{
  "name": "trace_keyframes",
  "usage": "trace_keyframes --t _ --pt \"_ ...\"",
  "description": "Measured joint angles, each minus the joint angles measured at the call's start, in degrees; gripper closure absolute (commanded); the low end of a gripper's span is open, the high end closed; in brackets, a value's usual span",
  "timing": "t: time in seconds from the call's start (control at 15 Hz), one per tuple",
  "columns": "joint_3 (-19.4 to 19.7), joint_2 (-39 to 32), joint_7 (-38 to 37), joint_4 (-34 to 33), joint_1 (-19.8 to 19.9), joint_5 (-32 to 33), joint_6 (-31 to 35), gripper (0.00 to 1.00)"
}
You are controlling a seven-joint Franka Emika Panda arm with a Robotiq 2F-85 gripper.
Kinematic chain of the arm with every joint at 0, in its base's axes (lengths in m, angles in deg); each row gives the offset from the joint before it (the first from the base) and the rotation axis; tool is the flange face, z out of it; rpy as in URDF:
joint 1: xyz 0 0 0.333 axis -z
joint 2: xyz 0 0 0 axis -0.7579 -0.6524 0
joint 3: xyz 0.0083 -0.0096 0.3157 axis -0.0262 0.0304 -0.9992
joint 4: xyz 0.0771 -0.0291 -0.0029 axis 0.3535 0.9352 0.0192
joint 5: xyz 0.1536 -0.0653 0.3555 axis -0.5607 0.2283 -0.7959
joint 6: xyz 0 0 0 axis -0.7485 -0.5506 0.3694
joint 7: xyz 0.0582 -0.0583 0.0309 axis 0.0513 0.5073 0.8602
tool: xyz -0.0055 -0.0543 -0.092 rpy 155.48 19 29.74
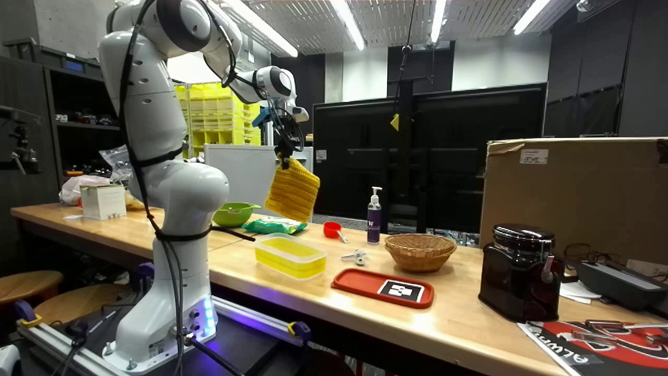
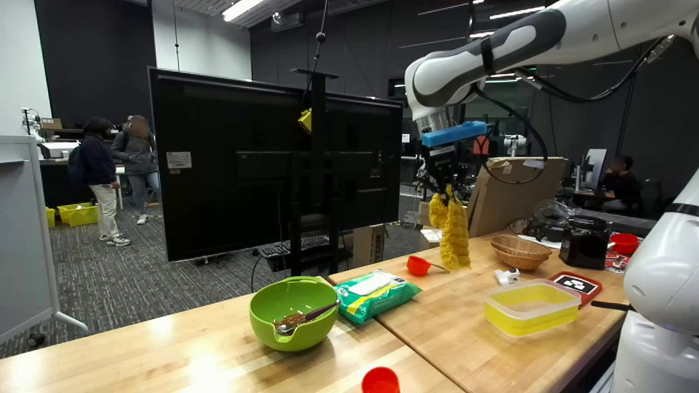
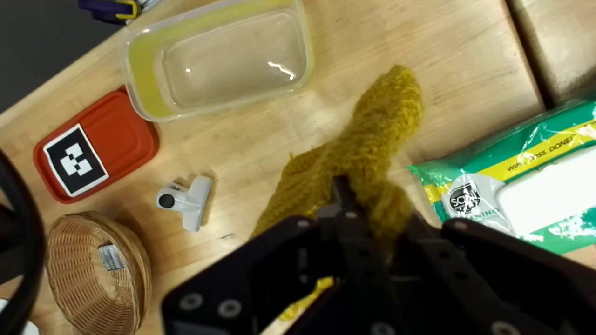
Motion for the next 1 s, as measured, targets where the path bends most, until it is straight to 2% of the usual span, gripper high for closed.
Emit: trace_keyframes --t 0.47,1.0 --pt "-5.1 3.5 -11.9 3.5 -2.8 -8.0 -2.3 0.98" --pt "-8.9 6.0 -23.1 17.0 -6.6 -23.2 4.9 0.98"
